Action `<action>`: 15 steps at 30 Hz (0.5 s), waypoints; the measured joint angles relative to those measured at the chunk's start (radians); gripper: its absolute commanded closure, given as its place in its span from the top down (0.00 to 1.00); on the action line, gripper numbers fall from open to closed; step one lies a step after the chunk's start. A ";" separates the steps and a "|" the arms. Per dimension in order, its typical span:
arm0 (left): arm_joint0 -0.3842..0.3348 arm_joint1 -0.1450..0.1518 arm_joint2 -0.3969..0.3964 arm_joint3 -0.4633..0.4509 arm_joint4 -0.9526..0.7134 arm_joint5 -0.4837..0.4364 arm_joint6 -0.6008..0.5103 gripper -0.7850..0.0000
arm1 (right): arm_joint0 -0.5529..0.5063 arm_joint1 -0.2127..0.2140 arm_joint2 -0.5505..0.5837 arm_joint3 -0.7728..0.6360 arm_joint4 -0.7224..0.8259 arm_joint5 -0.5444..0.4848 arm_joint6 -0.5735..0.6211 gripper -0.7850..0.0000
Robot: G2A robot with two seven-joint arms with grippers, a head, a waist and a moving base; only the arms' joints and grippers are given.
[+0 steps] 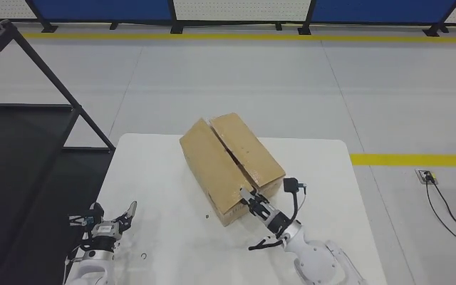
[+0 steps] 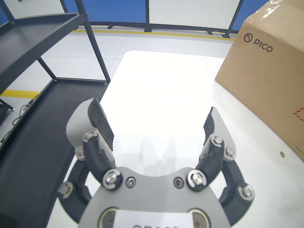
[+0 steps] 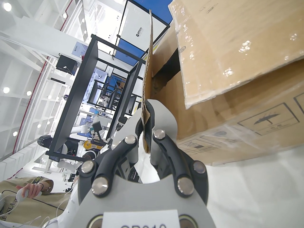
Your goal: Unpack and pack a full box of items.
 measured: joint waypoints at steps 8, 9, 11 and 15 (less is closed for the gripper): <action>-0.011 -0.001 0.008 0.001 0.009 -0.017 -0.016 1.00 | -0.053 0.016 0.066 -0.025 0.010 -0.092 0.047 0.00; -0.013 -0.001 0.008 0.002 0.000 -0.024 -0.023 1.00 | -0.063 0.018 0.076 -0.028 0.008 -0.104 0.048 0.00; -0.016 -0.001 0.005 0.003 -0.011 -0.032 -0.033 1.00 | -0.077 0.021 0.089 -0.035 0.012 -0.125 0.052 0.00; -0.023 -0.002 0.008 0.004 -0.004 -0.034 -0.039 1.00 | -0.109 0.029 0.119 -0.044 0.033 -0.198 0.078 0.00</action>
